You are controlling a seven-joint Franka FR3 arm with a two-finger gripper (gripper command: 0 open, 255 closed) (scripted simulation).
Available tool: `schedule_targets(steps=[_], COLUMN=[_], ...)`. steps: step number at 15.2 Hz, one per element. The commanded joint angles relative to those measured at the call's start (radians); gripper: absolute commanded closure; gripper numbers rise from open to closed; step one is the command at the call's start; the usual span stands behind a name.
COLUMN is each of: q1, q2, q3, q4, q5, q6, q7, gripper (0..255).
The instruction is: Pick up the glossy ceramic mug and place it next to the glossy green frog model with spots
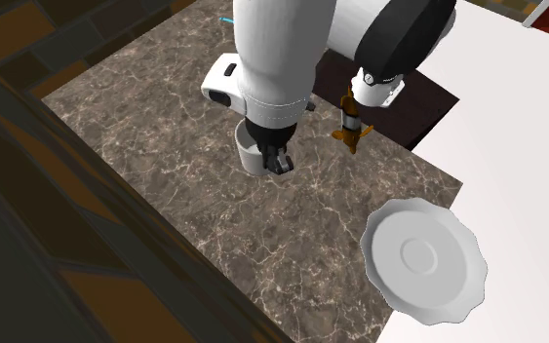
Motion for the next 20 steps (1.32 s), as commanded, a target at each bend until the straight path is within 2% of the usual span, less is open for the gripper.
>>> schedule_targets(steps=[1,10,20], q1=[-0.029,-0.122,-0.199], q2=[-0.081,-0.366,-0.613], q3=[-0.008,-0.088,-0.225], q4=[-0.106,-0.450,-0.704], q5=[0.021,0.087,0.086], q6=[0.031,0.113,0.135], q7=[-0.034,-0.214,-0.427], gripper=[255,255,255])
